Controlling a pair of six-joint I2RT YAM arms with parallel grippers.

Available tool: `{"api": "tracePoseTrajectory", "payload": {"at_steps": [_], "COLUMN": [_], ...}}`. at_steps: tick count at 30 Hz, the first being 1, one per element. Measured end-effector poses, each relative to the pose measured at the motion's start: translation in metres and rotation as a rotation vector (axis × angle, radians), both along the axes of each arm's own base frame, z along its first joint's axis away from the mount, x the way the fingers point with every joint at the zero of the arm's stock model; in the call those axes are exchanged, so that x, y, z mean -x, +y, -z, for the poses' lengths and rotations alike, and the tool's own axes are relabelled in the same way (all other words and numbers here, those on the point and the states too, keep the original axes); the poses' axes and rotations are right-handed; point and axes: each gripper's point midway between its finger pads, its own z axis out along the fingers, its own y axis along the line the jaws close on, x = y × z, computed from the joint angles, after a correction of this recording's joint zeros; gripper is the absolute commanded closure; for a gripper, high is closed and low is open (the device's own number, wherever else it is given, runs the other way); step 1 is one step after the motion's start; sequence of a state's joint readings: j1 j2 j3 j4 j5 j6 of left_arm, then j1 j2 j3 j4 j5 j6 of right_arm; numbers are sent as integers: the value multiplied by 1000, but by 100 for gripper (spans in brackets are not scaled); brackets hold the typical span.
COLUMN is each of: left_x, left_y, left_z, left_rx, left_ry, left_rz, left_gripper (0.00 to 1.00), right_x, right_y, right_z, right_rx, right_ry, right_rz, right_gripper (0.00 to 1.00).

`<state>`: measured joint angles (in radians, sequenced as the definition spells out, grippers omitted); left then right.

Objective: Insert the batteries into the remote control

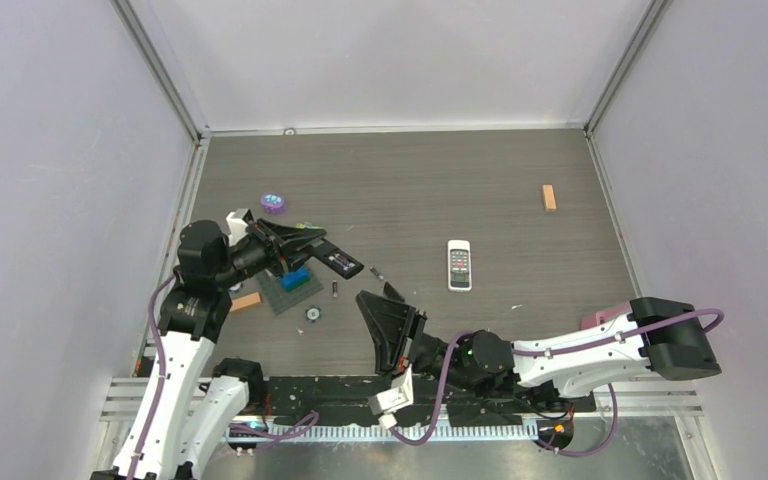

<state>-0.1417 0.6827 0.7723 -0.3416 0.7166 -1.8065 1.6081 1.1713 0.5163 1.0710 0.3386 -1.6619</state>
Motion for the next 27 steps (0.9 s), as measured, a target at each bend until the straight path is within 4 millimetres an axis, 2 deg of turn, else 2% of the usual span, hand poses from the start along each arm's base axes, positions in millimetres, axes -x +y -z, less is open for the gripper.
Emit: {"api": "tracePoseTrajectory", "payload": {"at_steps": [4, 7, 9, 14, 15, 18, 22, 25, 27], "left_x": [-8, -16, -21, -27, -26, -23, -20, -18, -17], "left_y": [6, 11, 15, 28, 31, 38, 44, 45, 46], "left_z": [5, 15, 25, 44, 46, 49, 46, 46, 48], "left_rx": [-44, -92, -132, -274, -304, -382, -460, -500, -526], "left_ry": [-32, -55, -67, -126, -140, -191, -260, -297, -315], "left_rz": [-37, -72, -94, -150, -159, -180, -182, -172, -165], "left_gripper": [100, 100, 100, 100, 100, 100, 100, 100, 100], "right_x": [-11, -26, -39, -63, -69, -81, -104, -124, -130], "right_y": [-8, -23, -36, -70, -74, -80, -85, -103, -113], "right_z": [-1, 0, 2, -10, -6, 23, 96, 150, 179], "right_rx": [-74, -166, -242, -487, -526, -567, -470, -396, -347], "right_ry": [126, 285, 472, 963, 1048, 1239, 1446, 1584, 1667], "right_rz": [21, 69, 102, 94, 102, 160, 351, 547, 665], "right_gripper": [73, 71, 65, 59, 55, 47, 44, 44, 42]}}
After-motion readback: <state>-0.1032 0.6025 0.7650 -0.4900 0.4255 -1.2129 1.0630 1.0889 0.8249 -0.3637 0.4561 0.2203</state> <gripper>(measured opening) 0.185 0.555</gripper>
